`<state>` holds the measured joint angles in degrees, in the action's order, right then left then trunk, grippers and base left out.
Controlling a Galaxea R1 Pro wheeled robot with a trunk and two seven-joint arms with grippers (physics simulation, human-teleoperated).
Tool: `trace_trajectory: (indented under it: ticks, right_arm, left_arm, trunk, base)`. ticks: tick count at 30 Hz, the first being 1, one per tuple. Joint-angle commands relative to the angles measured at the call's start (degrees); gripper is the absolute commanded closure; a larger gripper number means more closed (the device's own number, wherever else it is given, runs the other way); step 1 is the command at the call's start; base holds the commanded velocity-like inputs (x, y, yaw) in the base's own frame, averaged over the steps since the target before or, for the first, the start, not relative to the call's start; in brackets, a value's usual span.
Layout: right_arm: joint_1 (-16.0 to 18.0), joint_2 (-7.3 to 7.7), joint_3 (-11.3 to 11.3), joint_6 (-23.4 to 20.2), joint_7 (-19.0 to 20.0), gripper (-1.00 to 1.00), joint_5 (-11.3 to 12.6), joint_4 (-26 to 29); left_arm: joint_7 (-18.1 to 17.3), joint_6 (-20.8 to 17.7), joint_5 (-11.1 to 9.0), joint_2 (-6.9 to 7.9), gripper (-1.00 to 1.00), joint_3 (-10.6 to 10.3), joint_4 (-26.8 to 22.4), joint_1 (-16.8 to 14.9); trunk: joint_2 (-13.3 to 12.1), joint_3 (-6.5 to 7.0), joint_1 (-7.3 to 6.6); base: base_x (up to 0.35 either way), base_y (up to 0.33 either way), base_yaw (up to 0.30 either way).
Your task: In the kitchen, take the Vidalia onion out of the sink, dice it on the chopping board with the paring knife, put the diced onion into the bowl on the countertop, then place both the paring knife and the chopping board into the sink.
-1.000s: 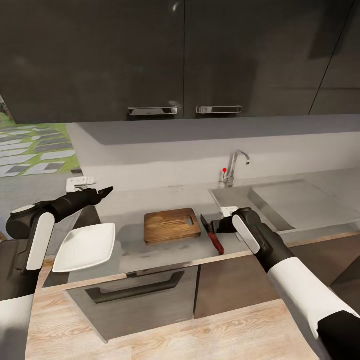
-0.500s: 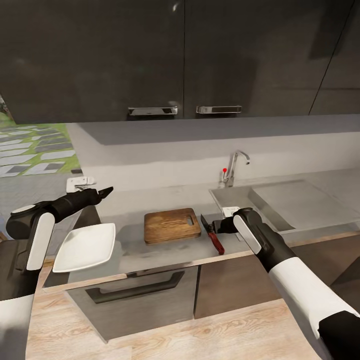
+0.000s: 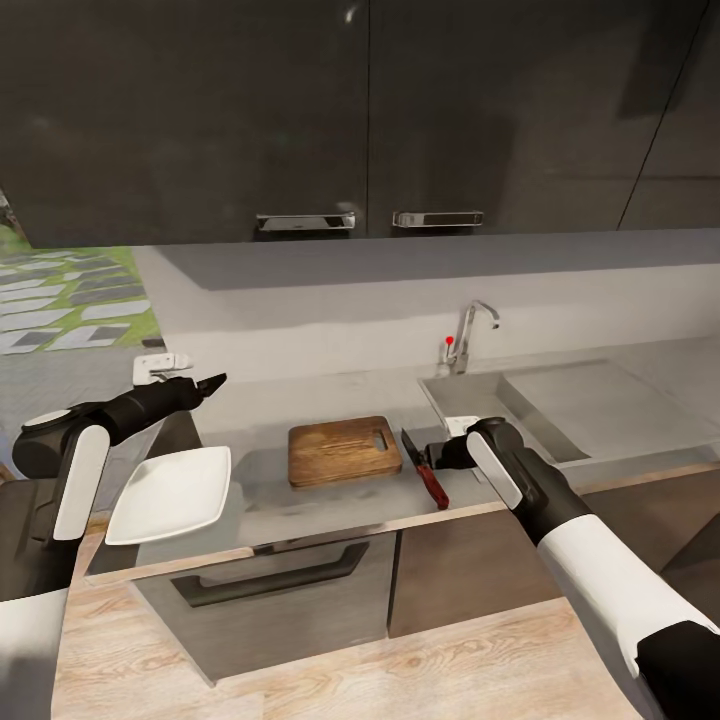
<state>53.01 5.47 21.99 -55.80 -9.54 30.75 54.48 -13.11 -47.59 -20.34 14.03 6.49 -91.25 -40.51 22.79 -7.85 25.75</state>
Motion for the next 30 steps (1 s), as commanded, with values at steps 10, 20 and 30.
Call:
trace_trajectory:
  ticks: [10,20,30]
  right_arm:
    - [0.4,0.42,0.2,-0.1,-0.3,-1.0,0.4,-3.1]
    - [0.9,0.73,0.2,-0.3,-0.2,-1.0,0.4,-3.9]
    - [1.0,0.77,0.2,-0.4,-0.2,-1.0,0.4,-3.9]
  left_arm:
    - [-0.3,-0.3,0.1,0.01,-1.0,0.1,0.0,0.0]
    - [-0.3,-0.3,0.1,0.02,-1.0,0.1,0.0,0.0]
    - [-0.3,-0.3,0.1,0.0,-1.0,0.1,0.0,-0.1]
  trunk:
    - [0.1,-0.13,0.04]
    - [0.1,-0.13,0.04]
    - [0.1,-0.13,0.04]
  base:
    - [0.0,0.0,0.0]
    - [0.0,0.0,0.0]
    - [0.0,0.0,0.0]
